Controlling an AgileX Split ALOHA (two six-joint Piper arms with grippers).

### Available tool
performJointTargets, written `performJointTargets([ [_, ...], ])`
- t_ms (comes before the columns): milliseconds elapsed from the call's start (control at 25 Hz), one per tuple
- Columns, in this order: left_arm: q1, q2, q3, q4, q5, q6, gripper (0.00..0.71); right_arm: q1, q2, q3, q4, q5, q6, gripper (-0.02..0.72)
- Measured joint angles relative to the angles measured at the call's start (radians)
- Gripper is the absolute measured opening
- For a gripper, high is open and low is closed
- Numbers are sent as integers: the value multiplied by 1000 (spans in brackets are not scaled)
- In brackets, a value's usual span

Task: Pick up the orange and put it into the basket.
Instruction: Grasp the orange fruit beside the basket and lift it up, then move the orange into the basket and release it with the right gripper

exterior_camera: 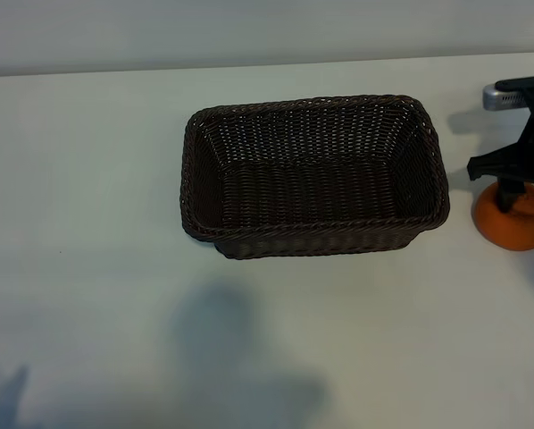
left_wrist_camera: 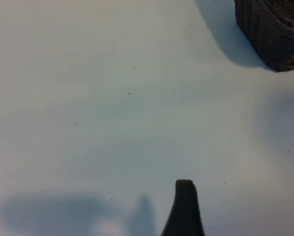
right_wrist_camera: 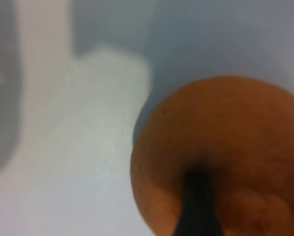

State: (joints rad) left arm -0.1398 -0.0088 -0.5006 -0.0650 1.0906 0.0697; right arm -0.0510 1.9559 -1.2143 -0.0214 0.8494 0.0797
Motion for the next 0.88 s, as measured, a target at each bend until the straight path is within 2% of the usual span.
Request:
performJointTargets([
  [120,0,0,0,0,0,0,592,0,17,-2,0,7,-2,433],
  [280,0,0,0,1,0,0,592,0,17,-7,0,17,-2,167],
  [320,0,0,0,3,0,0,592,0,17,-8,-1,18,-2,115],
  [360,0,0,0,4,0,0,592,0,17,-10,-1,20,-2,94],
  [560,0,0,0,8,0,0,590,0,17,-26,-1,47,-8,91],
  [680,0,0,0,8,0,0,590,0,22,-94,3,126,-22,91],
  [880,0,0,0,9,0,0,590,0,35,-249,21,310,-52,87],
])
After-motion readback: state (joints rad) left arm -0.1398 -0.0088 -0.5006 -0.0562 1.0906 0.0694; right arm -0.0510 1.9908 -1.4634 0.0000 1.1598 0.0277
